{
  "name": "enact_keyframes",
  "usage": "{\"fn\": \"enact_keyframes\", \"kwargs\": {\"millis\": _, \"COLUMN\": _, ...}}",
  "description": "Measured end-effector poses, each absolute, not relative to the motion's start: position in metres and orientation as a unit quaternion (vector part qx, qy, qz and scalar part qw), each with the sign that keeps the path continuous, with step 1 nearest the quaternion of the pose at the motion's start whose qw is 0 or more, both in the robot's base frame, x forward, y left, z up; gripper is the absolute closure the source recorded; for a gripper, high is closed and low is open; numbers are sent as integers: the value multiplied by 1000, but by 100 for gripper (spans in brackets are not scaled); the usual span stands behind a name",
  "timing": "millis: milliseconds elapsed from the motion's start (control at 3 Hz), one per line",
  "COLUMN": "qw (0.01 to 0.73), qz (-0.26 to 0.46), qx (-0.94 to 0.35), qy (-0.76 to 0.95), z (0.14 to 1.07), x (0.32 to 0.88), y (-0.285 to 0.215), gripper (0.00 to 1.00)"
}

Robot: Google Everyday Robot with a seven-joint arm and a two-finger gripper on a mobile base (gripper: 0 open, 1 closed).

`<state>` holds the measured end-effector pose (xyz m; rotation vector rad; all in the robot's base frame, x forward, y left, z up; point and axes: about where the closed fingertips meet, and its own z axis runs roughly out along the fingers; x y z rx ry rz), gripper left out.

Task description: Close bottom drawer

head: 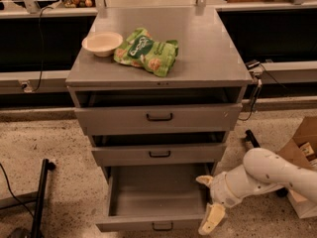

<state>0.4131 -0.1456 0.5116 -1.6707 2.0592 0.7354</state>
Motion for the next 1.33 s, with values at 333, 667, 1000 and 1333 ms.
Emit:
{"fn": "enact_keyframes", "kwargs": {"millis": 333, "qw": 218, "qz": 286, "qx": -605, "qy": 710, "z": 453, "x": 402, "y": -118, "gripper": 0}}
{"fn": "enact_keyframes", "kwargs": {"millis": 667, "qw": 224, "qz": 289, "qx": -598, "qy": 713, "z": 440, "x": 404, "y": -113, "gripper": 0}}
{"fn": "enact_keyframes", "kwargs": {"millis": 1000, "qw": 222, "qz": 292, "qx": -588, "qy": 721, "z": 425, "x": 404, "y": -115, "gripper": 0}}
{"fn": "enact_keyframes", "kwargs": {"millis": 1333, "qw": 276, "qz": 288, "qx": -586, "qy": 705, "z": 392, "x": 400, "y": -109, "gripper": 0}}
